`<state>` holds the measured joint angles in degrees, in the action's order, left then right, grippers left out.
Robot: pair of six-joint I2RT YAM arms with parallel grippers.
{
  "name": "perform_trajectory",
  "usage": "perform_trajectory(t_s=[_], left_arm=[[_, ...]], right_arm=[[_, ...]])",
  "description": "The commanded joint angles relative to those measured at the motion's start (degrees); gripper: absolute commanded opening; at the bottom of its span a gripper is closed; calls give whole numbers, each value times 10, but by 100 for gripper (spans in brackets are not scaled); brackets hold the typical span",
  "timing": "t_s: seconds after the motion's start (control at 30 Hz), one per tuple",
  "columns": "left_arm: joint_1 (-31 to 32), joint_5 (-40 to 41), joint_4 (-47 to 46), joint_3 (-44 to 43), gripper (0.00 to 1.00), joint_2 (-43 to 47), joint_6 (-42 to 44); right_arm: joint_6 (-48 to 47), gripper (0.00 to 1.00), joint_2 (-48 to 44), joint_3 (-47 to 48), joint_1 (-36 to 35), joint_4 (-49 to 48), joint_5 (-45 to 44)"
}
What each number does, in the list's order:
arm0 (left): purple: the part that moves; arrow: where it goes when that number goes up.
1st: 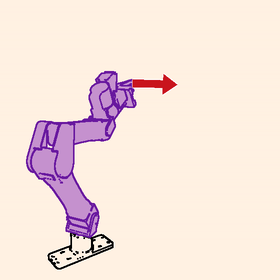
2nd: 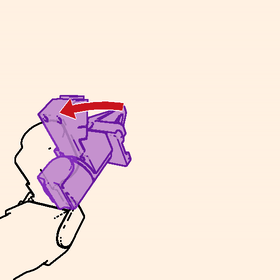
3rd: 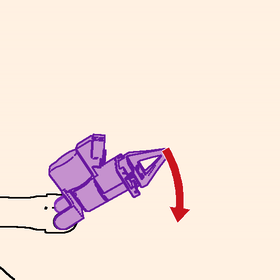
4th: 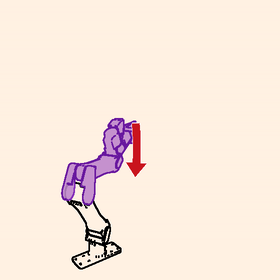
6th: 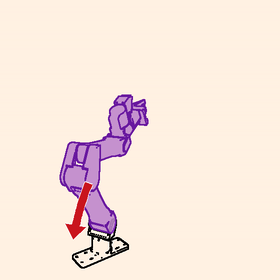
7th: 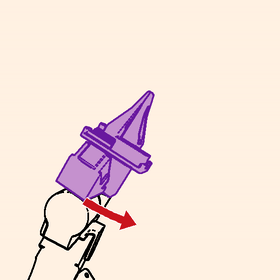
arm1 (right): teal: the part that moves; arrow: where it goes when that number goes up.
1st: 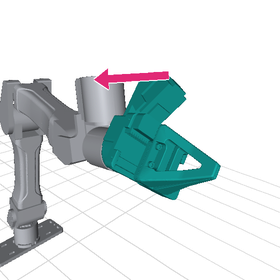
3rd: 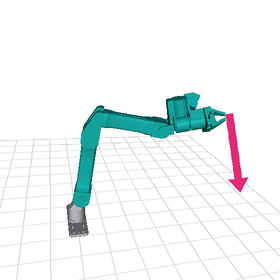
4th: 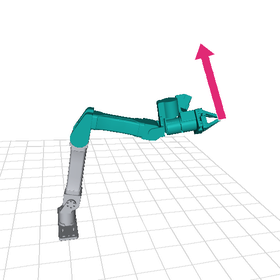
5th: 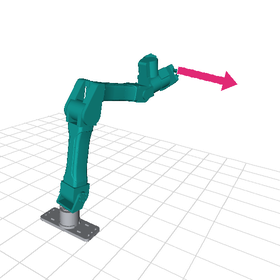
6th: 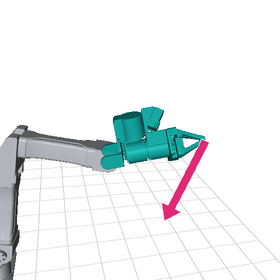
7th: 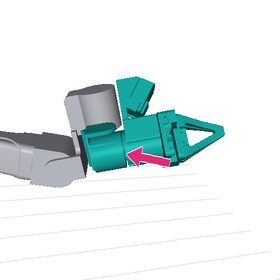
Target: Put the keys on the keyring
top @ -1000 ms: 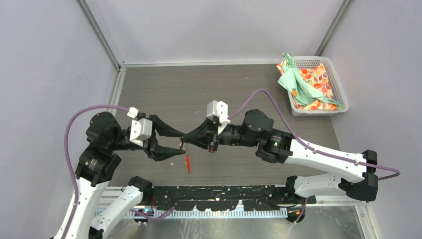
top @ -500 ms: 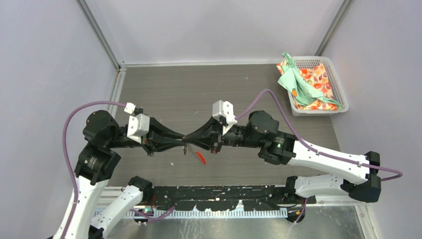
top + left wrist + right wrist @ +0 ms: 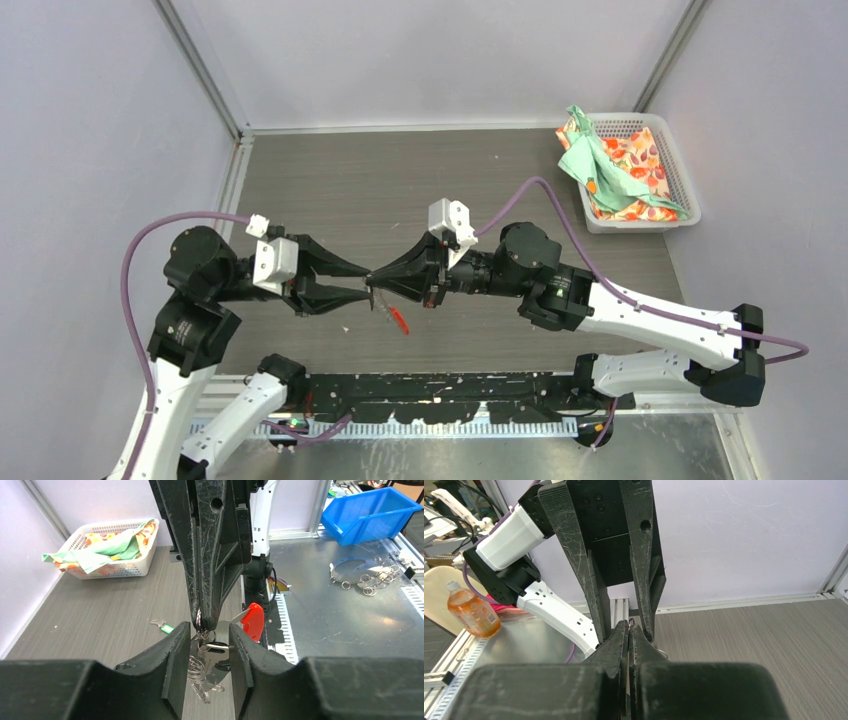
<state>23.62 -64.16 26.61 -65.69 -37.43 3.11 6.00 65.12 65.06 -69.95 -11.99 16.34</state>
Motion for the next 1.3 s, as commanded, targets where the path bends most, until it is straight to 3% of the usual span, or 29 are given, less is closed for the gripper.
perform_trajectory(t_s=[0.0, 0.07, 0.3, 0.4, 0.5, 0.6, 0.7, 0.83, 0.93, 1.03, 1.1, 1.27], left_arm=[[2, 2, 3, -5, 36, 4, -2], [2, 20, 2, -7, 35, 5, -8], [2, 58, 4, -15, 7, 5, -26], [2, 53, 20, -17, 10, 5, -9], [2, 44, 20, -16, 26, 8, -4], [2, 43, -3, -18, 30, 5, -22], [2, 50, -21, -21, 22, -3, -50], [2, 73, -38, -25, 1, -9, -68], [2, 73, -47, -25, 1, -10, -88], [2, 28, -36, -24, 4, -9, -88], [2, 2, -32, -19, 1, -7, -81], [2, 6, -30, -27, 0, -10, -81]], right_arm=[[8, 1, -19, 16, 1, -44, 1], [9, 1, -19, 18, 2, -40, 4], [10, 1, -17, 25, 1, -41, 9], [13, 1, -19, 27, 1, -46, 9], [16, 1, -20, 31, 1, -44, 15], [16, 1, -15, 39, 1, -32, 20], [14, 1, -12, 40, 1, -26, 23], [9, 1, -6, 50, 1, 1, 29], [4, 1, -3, 55, 2, 22, 29], [1, 1, -8, 50, 1, 24, 22], [0, 1, -9, 49, 2, 26, 20], [1, 3, -1, 62, 1, 50, 10]])
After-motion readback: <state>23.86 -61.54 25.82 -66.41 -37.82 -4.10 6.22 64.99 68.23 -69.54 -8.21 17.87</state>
